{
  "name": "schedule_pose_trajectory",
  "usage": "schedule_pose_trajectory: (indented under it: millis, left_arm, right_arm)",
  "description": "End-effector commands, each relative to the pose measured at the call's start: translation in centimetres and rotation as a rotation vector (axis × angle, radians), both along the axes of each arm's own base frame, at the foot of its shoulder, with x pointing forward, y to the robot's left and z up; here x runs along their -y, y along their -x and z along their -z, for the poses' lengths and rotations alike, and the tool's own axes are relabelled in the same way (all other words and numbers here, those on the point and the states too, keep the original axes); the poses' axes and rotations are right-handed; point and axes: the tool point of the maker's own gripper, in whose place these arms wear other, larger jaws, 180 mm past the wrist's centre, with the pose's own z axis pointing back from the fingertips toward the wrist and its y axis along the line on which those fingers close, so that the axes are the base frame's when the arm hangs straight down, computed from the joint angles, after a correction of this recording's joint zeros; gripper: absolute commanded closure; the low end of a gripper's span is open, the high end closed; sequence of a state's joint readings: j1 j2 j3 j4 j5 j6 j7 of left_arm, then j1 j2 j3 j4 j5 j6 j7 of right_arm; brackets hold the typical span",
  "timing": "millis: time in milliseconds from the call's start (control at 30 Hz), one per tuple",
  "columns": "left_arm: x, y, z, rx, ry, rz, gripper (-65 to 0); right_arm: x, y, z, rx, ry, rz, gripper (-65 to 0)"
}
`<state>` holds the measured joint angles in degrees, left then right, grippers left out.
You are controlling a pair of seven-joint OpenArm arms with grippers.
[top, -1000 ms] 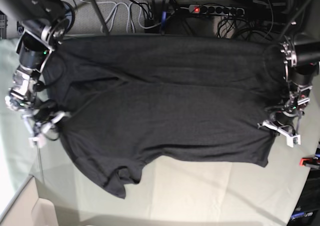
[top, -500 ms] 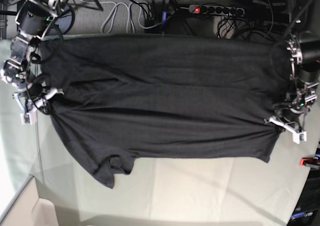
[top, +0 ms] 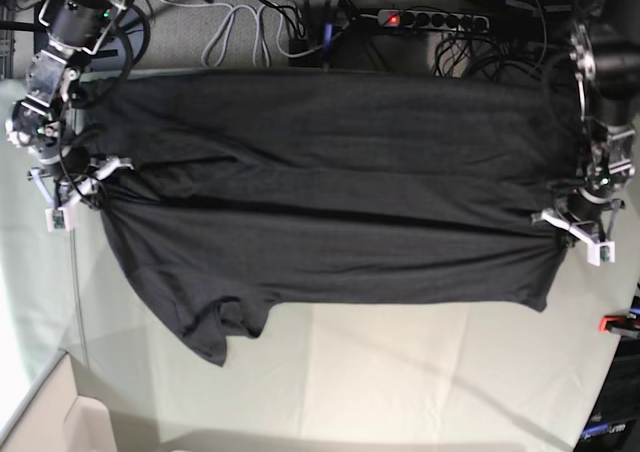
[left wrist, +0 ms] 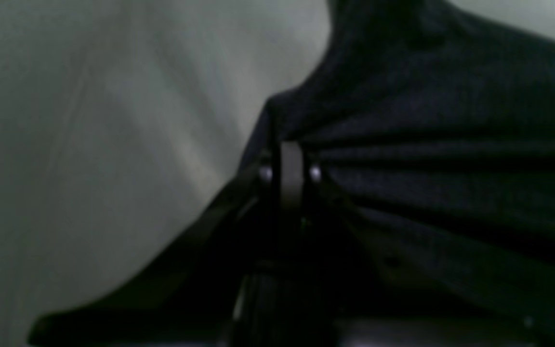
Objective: Layout the t-shirt on the table in an organized manner, then fold the t-shirt properly
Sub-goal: 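Slide both grippers along the shirt sides toward the hem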
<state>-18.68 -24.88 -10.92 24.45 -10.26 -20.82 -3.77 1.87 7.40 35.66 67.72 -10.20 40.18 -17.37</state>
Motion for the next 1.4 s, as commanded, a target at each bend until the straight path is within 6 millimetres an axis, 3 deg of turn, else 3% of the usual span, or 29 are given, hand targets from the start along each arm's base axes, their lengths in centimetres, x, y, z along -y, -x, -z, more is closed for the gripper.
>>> schedule_pose_trajectory:
  millis: [0, 100, 300, 400, 633, 1100, 1200, 1367]
  left_arm:
    - [0.4, 0.1, 0.0, -0.044, -0.023, 0.035, -0.1]
    - [2.7, -0.2, -1.7, -0.009, -0.049, 0.105, -0.1]
    - [3.3, -0.2, -5.6, 0.064, -0.04, 0.07, -0.1]
    - [2.7, 0.6, -5.6, 0.043, -0.037, 0.047, -0.1]
    - [2.2, 1.9, -4.7, 0.01, -0.044, 0.042, -0.1]
    - [2.0, 1.6, -5.0, 0.016, -0.047, 0.034, -0.7]
    - [1.9, 1.6, -5.1, 0.023, -0.044, 0.027, -4.8]
    - [-0.1, 2.7, -6.1, 0.079, -0.009, -0.089, -20.1]
  right_arm:
    - [0.7, -1.4, -1.7, 0.065, 0.013, 0.007, 0.0]
    - [0.5, -1.5, -1.7, 0.065, 0.012, 0.001, 0.0]
    - [0.6, -1.4, -1.7, 0.064, 0.012, 0.006, 0.0]
    - [0.7, -0.3, -1.1, 0.044, 0.014, 0.006, 0.0]
    - [-0.3, 0.8, -2.3, 0.07, 0.049, -0.013, 0.0]
    - [-0.2, 2.1, -2.0, 0.049, 0.067, -0.022, -0.2]
    - [0.5, 2.1, -2.3, 0.045, 0.086, -0.024, -9.9]
    - [1.4, 1.9, -3.0, 0.06, 0.108, -0.019, -24.8]
